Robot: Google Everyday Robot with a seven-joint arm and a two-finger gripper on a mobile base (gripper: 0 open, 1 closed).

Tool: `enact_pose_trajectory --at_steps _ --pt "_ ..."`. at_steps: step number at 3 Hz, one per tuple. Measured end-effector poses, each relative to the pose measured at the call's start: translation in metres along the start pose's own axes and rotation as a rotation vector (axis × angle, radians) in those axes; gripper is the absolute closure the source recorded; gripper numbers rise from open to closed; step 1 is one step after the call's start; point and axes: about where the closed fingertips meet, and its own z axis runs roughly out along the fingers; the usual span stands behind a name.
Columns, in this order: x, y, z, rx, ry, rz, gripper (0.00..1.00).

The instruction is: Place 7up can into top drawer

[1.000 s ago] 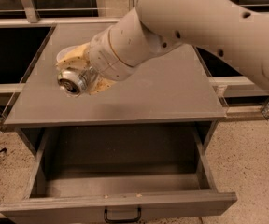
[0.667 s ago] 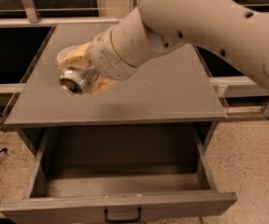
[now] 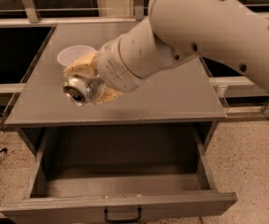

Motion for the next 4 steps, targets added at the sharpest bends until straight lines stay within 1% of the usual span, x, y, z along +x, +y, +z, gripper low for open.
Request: enact_pose_trajectory --at_steps 1,2,3,4 --pt "-0.031 0.017 -0.019 -0.014 -0.001 0.077 1.0" --pt "-0.051 0.024 -0.031 -0.018 -0.006 0.127 1.0" --pt "-0.071 0.031 -0.04 0.015 -0.04 0.231 1.0" --pt "-0.084 0.044 -0.04 0.087 -0.123 0.404 1.0"
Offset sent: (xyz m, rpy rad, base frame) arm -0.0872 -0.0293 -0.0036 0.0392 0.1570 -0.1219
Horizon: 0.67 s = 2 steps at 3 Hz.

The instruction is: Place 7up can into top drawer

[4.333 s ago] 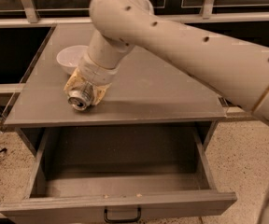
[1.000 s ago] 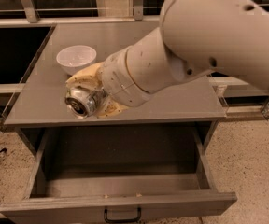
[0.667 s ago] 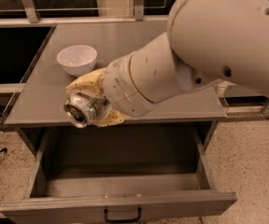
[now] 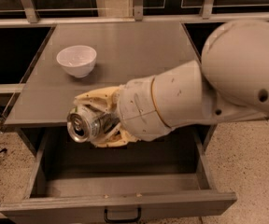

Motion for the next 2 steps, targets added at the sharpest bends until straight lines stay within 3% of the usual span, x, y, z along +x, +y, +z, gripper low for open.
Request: enact_pose_trajectory --at_steps 1,2 --pt "-0.007 0.011 0.004 0.046 -0.106 0.171 1.0" --pt "-0.012 0.024 0.01 0.07 -0.177 0.303 1.0"
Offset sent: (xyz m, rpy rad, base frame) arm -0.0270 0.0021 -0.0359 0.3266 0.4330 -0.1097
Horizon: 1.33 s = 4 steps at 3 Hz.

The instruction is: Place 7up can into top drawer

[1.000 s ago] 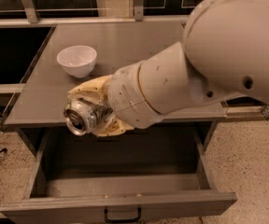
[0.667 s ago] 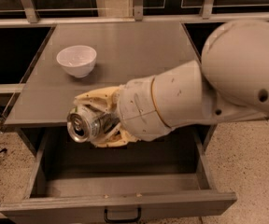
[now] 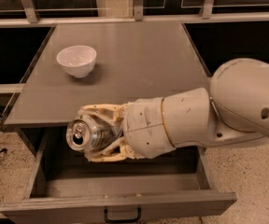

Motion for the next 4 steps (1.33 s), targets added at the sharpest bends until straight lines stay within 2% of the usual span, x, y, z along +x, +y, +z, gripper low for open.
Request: enact_pose_trajectory --at_steps 1,2,4 --pt "-0.002 0.012 0.007 0.017 -0.036 0.067 1.0" --pt "0.002 0.025 0.016 0.037 -0.037 0.095 1.0" --pt "0.025 0.056 0.039 0.06 0.014 0.078 1.0"
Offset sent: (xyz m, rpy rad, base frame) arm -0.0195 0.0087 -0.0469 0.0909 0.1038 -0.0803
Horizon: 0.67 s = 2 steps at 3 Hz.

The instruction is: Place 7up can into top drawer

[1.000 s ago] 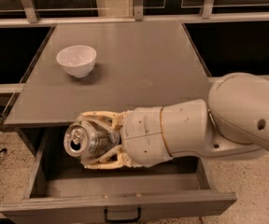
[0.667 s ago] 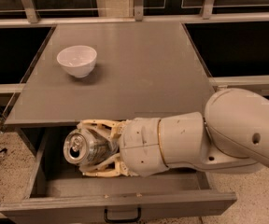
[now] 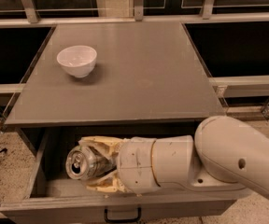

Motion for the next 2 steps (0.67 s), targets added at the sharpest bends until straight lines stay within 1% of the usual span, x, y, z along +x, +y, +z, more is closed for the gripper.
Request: enact_pose_trajectory --at_steps 1,2 --pt "0.016 0.009 0.012 0.0 0.023 -0.059 1.0" --pt "0.031 0.012 0.02 -0.012 0.042 -0.148 1.0"
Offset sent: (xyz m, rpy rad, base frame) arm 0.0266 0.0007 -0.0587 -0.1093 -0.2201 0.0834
